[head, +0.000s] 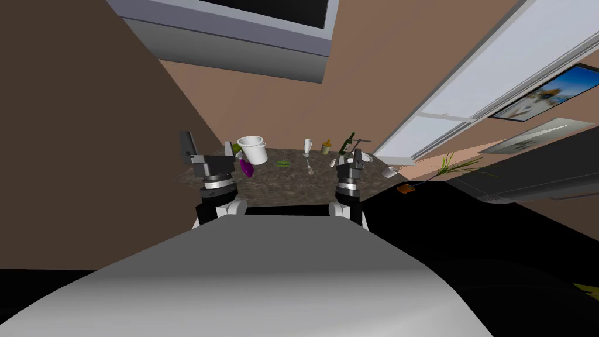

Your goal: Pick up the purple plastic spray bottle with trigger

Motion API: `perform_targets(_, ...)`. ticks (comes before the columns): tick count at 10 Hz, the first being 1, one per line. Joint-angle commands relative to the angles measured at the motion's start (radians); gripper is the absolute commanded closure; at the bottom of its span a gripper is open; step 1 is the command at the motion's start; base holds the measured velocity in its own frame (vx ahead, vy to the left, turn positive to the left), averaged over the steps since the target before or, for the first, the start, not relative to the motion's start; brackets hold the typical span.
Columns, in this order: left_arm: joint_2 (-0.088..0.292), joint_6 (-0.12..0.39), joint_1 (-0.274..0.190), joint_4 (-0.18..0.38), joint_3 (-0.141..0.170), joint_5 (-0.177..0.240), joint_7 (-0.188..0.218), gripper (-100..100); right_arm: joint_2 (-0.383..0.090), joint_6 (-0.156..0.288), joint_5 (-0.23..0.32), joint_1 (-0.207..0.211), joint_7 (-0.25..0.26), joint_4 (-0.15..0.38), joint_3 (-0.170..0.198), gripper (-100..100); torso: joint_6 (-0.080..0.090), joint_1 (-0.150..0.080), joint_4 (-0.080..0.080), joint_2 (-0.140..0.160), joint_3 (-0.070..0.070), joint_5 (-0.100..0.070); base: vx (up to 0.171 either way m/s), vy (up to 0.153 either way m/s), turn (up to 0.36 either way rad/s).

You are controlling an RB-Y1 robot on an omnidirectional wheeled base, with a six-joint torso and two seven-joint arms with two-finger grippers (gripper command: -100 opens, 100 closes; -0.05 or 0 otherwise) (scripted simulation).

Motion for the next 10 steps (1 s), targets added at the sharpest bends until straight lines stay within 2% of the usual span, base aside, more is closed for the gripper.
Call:
perform_targets(1, 0.03, 0.025, -0.01, 0.002, 0.001, 0.006, 0.018, -100, 0.0, 0.0, 0.0, 0.0, 0.0, 0.0, 0.0, 0, 0.0, 0.0, 0.0, 0.0, 0.0, 0.0, -0.001, 0.005, 0.064)
perform_targets(4, 0.066, 0.085, -0.035, 0.007, 0.003, 0.021, 0.061, -100, 0.0, 0.0, 0.0, 0.0, 0.0, 0.0, 0.0, 0, 0.0, 0.001, 0.0, 0.0, 0.0, 0.0, -0.003, 0.01, 0.088)
perform_targets(7, 0.093, 0.171, -0.072, 0.014, 0.006, 0.043, 0.123, -100, 0.0, 0.0, 0.0, 0.0, 0.0, 0.0, 0.0, 0, 0.0, 0.001, 0.0, 0.0, 0.0, 0.0, -0.003, 0.011, 0.11)
perform_targets(8, 0.093, 0.175, -0.072, 0.014, 0.006, 0.043, 0.123, -100, 0.0, 0.0, 0.0, 0.0, 0.0, 0.0, 0.0, 0, 0.0, 0.001, 0.0, 0.0, 0.0, 0.0, -0.002, 0.004, 0.041)
perform_targets(10, 0.108, 0.238, -0.102, 0.021, 0.01, 0.063, 0.172, -100, 0.0, 0.0, 0.0, 0.0, 0.0, 0.0, 0.0, 0, 0.0, 0.0, 0.0, 0.0, 0.0, 0.0, -0.002, 0.004, 0.105)
